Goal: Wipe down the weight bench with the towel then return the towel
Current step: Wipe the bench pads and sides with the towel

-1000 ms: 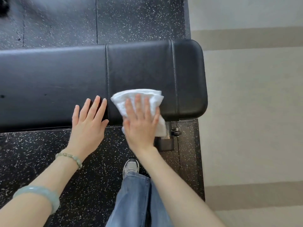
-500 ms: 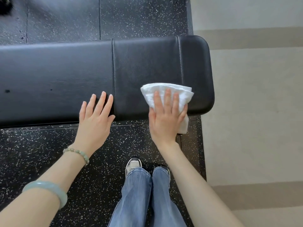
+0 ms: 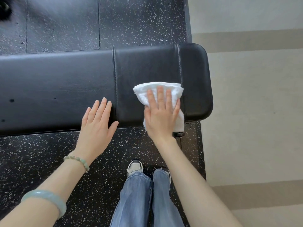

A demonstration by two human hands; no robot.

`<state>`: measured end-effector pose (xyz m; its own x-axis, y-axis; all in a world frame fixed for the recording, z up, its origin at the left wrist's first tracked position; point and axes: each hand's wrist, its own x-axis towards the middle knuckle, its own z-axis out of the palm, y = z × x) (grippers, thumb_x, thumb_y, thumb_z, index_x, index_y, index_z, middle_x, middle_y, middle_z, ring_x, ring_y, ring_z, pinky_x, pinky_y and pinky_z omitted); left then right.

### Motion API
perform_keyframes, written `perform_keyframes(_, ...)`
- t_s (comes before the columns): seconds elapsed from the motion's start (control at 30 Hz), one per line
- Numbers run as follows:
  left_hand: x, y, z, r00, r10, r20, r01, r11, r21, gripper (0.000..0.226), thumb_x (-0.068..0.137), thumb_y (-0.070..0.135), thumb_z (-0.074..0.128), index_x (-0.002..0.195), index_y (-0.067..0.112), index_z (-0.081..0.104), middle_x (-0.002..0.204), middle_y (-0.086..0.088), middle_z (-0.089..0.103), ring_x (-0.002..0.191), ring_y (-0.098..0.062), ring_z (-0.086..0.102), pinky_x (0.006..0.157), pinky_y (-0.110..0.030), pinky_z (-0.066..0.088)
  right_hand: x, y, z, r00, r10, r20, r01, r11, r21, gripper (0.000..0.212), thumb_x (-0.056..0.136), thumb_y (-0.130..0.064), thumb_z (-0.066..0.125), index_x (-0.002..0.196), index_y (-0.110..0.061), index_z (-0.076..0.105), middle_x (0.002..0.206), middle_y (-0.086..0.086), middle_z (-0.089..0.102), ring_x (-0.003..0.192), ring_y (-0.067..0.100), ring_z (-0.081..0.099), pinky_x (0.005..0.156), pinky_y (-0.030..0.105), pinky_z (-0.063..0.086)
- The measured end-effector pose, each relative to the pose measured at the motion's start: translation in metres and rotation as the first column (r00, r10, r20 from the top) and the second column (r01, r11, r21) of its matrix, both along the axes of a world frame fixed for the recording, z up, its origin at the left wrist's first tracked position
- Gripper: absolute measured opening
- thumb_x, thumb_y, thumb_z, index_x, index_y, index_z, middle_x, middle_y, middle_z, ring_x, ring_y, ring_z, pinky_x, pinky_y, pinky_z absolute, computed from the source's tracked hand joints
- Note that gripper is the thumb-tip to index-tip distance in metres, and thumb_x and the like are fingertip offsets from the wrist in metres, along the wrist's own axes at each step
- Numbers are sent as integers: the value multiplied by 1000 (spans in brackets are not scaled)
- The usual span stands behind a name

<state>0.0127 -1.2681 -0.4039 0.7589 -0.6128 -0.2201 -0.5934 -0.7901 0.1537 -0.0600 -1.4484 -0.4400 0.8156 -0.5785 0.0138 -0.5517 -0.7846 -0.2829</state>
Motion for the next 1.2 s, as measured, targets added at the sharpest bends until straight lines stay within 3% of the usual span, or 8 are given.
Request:
perform_keyframes(0.07,2,-1,-4,1000,8,3,-8,1000,-10,58,98,29,47,147,3,29,155,-15,25,144,-30,19,116,-46,13,13,20,6,999,47,14,-48,998,52,51,91,-37,34,137,-23,49,148,9,40,139,32,30,110,55,12)
perform_keyframes(0.2,0,0,-10,1000,2,-3,-2,999,41,64,94,37,29,144,-2,32,152,-22,30,141,-36,24,113,-51,19,24,36,8,912,402,-79,-402,916,17,52,91,-39,29,138,-26,48,147,6,42,138,29,33,110,53,17)
perform_keyframes(0.37,5,-5,-4,998,-37,51,34,999,42,67,95,44,28,148,3,26,154,-20,24,142,-35,21,114,-50,15,-24,-39,0,980,197,-28,-198,980,-31,52,86,-28,42,137,-25,49,148,6,40,139,30,31,109,55,15)
perform_keyframes(0.5,13,-25,-4,999,-3,38,3,1000,16,69,95,48,27,149,5,24,156,-18,22,144,-33,19,115,-48,14,-55,-88,3,984,147,-99,-148,989,3,52,91,-38,36,142,-30,40,153,5,31,142,29,22,110,55,13)
perform_keyframes(0.8,33,-39,-10,1000,-16,12,15,998,59,62,97,39,20,150,7,24,156,-9,26,144,-24,23,116,-47,13,63,-152,14,959,114,-259,-83,988,128,54,99,-48,25,149,-39,11,160,-4,-3,146,20,-8,113,51,-6)
perform_keyframes(0.97,36,-35,-10,999,-37,-4,37,998,41,52,103,29,22,151,10,22,157,-6,24,144,-20,20,116,-46,7,82,-156,16,962,127,-242,-99,987,126,53,100,-42,26,150,-34,13,160,-3,4,146,20,-3,114,48,-3)
perform_keyframes(1.1,36,-35,-11,999,-43,5,43,997,62,52,102,27,26,151,9,22,157,-6,25,144,-20,21,117,-46,4,17,-122,13,967,203,-154,-194,978,73,56,95,-40,23,148,-24,28,157,6,20,145,27,13,111,51,9)
perform_keyframes(1.2,36,-36,-11,999,-41,9,40,996,75,55,100,24,35,150,7,23,156,-9,26,144,-23,23,116,-45,-1,-25,-85,13,937,297,-183,-294,955,40,54,97,-39,26,148,-21,31,155,10,23,144,29,13,112,53,12)
